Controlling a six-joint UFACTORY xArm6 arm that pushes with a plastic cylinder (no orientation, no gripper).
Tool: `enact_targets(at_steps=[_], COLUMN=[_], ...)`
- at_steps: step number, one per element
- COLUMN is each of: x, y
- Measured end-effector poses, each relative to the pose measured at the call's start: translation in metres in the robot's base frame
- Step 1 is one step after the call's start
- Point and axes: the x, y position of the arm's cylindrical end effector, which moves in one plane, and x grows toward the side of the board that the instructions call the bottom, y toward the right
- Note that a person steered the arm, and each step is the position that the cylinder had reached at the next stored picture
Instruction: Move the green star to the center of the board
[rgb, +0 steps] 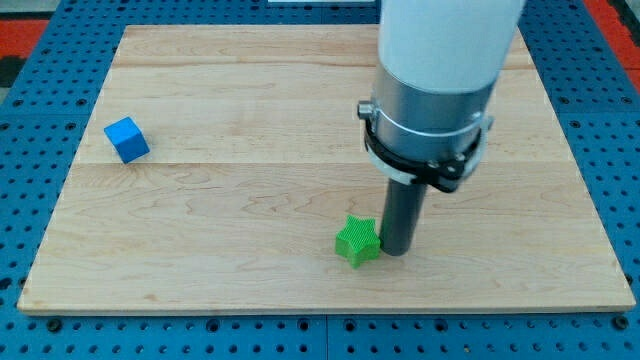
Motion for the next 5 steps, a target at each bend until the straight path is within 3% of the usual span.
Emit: enact_targets(at_steps=[1, 2, 4, 5], x=[0.03, 0.009, -0.058, -0.008], y=[-0.065, -0.114, -0.109, -0.109])
